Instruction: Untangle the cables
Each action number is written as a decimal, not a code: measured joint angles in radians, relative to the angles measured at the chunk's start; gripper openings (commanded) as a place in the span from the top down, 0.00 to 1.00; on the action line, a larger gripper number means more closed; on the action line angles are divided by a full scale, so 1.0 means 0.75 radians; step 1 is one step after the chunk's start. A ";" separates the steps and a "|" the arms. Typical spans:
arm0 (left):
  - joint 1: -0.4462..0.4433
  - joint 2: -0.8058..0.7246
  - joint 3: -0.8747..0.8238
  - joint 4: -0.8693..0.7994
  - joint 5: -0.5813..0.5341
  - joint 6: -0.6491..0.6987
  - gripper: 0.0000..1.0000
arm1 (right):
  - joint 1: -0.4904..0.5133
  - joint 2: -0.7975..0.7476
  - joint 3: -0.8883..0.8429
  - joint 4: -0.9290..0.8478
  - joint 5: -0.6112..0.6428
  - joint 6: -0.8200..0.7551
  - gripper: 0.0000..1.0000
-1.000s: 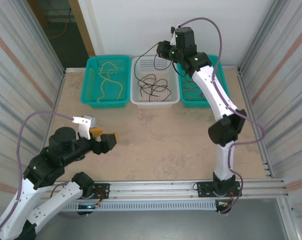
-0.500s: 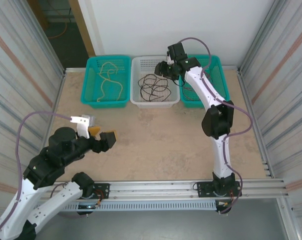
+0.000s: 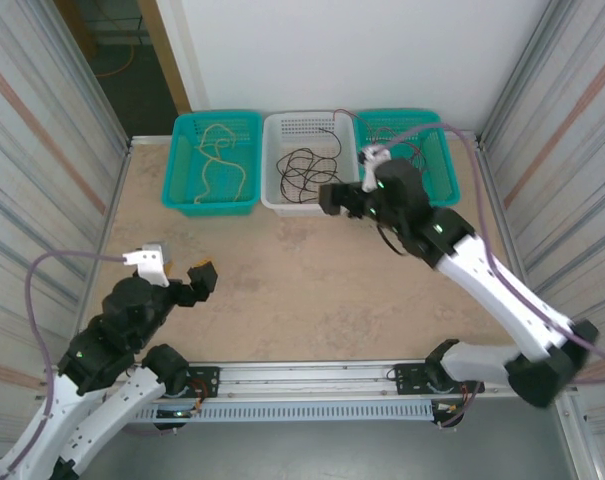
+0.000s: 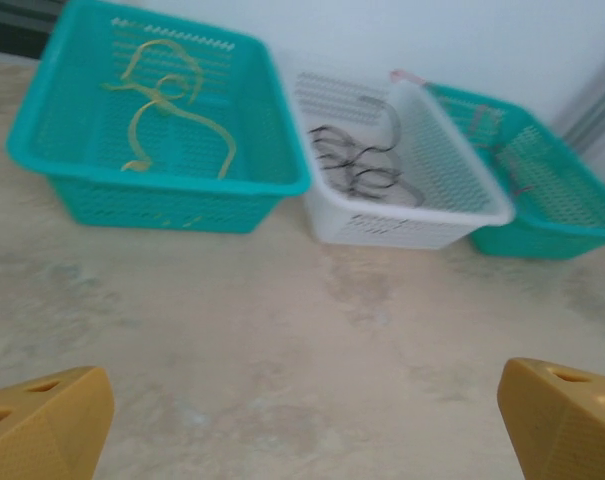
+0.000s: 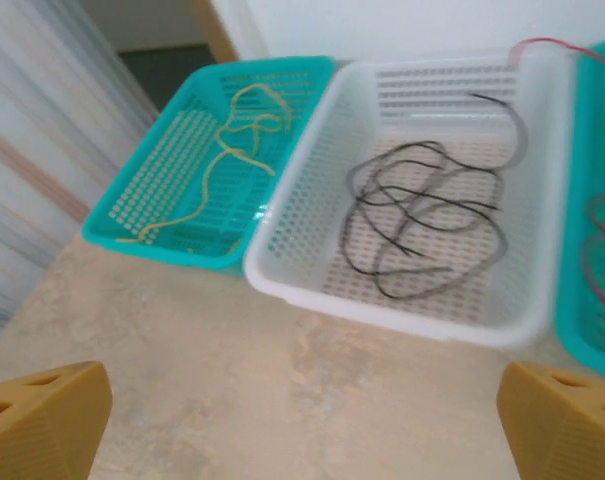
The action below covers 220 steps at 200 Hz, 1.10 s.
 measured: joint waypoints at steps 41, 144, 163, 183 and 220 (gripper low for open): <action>0.000 -0.081 -0.253 0.166 -0.158 0.174 0.01 | -0.039 -0.392 -0.487 0.053 0.225 0.017 0.01; 0.667 0.538 -0.493 0.879 -0.095 0.369 0.01 | -0.298 -0.291 -0.924 0.213 0.946 0.278 0.01; 0.746 0.764 -0.465 0.997 -0.073 0.394 0.01 | -0.336 -0.158 -0.916 0.233 1.046 0.283 0.01; 0.757 0.988 -0.468 1.192 -0.059 0.447 0.01 | -0.370 -0.065 -0.913 0.276 1.131 0.267 0.01; 0.794 1.233 -0.460 1.428 0.002 0.506 0.01 | -0.485 -0.012 -0.928 0.553 1.160 0.125 0.01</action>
